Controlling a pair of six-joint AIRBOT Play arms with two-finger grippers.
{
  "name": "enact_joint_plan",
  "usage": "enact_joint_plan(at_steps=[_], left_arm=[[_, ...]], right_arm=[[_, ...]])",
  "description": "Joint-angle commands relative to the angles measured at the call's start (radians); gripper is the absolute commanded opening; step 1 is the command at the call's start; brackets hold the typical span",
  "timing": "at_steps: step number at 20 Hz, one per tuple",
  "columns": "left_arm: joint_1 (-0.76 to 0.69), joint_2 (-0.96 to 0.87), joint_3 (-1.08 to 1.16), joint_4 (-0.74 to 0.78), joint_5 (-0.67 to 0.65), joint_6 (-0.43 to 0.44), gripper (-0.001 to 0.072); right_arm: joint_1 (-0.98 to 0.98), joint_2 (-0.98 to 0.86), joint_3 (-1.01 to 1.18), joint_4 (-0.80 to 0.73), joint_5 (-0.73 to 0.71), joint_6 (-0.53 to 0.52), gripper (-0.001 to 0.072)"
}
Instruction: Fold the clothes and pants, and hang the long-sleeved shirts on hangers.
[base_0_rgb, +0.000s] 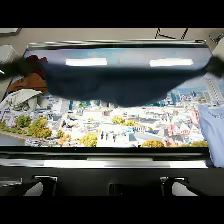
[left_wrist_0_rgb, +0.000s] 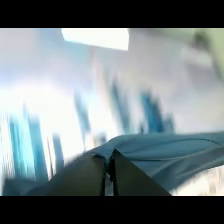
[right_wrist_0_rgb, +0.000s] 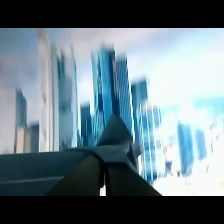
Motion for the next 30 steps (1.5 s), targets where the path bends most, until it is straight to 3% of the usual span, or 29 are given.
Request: enact_joint_plan(at_steps=[1,7,10,13,15,18,20,23,25,30], left_arm=[[0.045,0.091,0.437,0.016,0.041,-0.010,0.0023],[0.046,0.285,0.502,0.119,0.045,-0.132,0.0024],[0.046,0.327,0.503,0.248,0.078,-0.192,0.0023],[0.046,0.306,0.501,0.272,0.013,-0.194,0.0023],[0.045,0.253,0.470,0.274,-0.108,-0.236,0.0023],[0.033,0.134,0.297,0.274,-0.279,-0.228,0.0023],[-0.002,0.056,0.098,0.274,-0.268,-0.203,0.0023],[-0.079,-0.073,-0.235,0.274,-0.096,-0.200,0.0023],[-0.123,-0.189,-0.361,0.266,0.034,-0.200,0.0024],[-0.138,-0.475,-0.307,0.247,0.266,-0.200,0.0024]], right_arm=[[0.000,0.176,0.317,-0.050,-0.177,-0.030,0.0037],[0.000,0.448,0.320,-0.166,-0.141,0.038,0.0037],[0.000,0.483,0.320,-0.204,-0.173,0.088,0.0037],[0.000,0.453,0.320,-0.211,-0.144,0.109,0.0037],[0.000,0.385,0.320,-0.202,-0.028,0.153,0.0036],[0.000,0.211,0.236,-0.159,0.296,0.100,0.0034],[0.010,0.114,0.058,-0.157,0.307,0.101,0.0034],[0.118,-0.037,-0.202,-0.226,0.238,0.104,0.0034],[0.225,-0.159,-0.303,-0.274,0.091,0.116,0.0036],[0.314,-0.412,-0.297,-0.241,-0.301,0.349,0.0038]])
